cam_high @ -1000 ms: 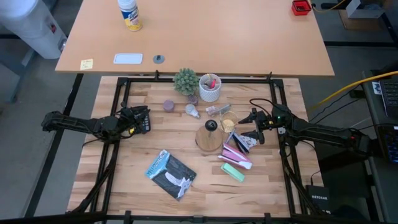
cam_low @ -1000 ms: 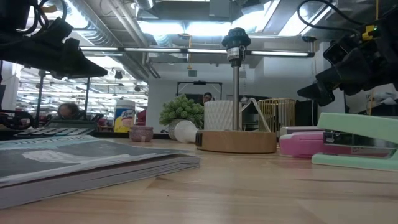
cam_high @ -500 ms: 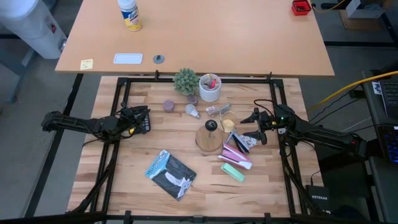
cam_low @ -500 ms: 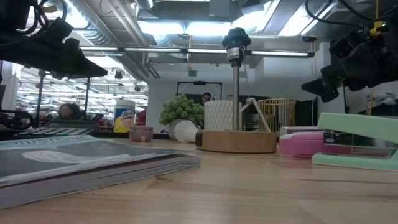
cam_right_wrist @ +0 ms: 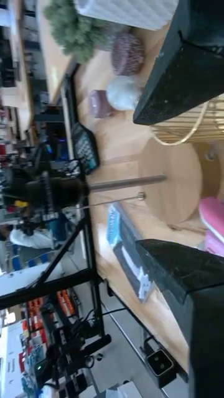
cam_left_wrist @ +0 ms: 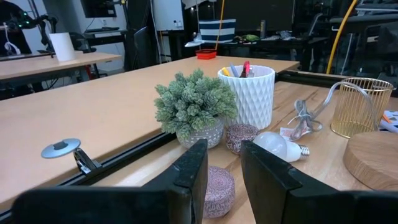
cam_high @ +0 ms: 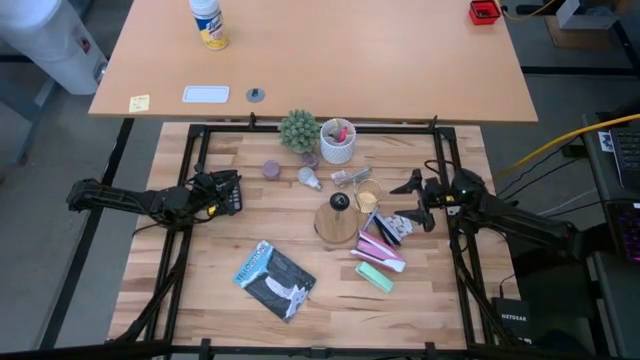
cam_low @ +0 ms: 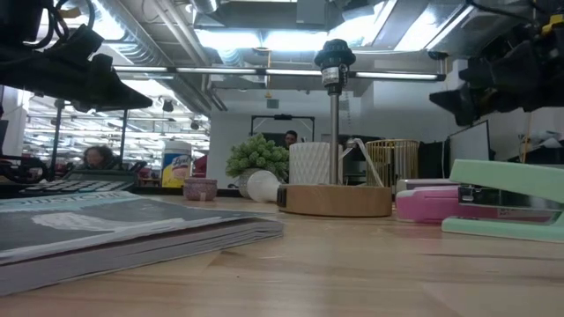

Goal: Screw lightbulb
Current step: Return to Home Position

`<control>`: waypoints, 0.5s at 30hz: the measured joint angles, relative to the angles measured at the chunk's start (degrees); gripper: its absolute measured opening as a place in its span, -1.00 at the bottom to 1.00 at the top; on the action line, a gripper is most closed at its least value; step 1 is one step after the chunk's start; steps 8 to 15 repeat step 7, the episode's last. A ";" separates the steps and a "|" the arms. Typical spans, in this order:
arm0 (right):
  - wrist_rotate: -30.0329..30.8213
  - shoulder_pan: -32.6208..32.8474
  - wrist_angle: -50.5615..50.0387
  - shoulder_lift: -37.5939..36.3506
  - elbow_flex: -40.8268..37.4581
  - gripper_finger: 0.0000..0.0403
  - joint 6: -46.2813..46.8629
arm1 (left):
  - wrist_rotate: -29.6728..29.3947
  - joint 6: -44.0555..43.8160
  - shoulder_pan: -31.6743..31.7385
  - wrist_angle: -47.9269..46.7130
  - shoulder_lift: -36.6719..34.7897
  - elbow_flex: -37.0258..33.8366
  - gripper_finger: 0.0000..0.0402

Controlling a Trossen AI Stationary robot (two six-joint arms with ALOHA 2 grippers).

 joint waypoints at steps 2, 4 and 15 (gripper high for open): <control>0.00 0.00 0.02 -1.44 0.00 0.60 0.02 | 0.01 0.01 0.01 0.00 0.00 0.00 -0.56; 0.02 0.00 0.02 -2.73 0.00 0.60 0.02 | 0.02 -0.01 0.02 0.00 0.00 0.00 -0.56; 0.02 0.00 0.06 -4.49 -0.01 0.60 0.01 | 0.02 -0.02 0.02 0.00 0.00 0.00 -0.56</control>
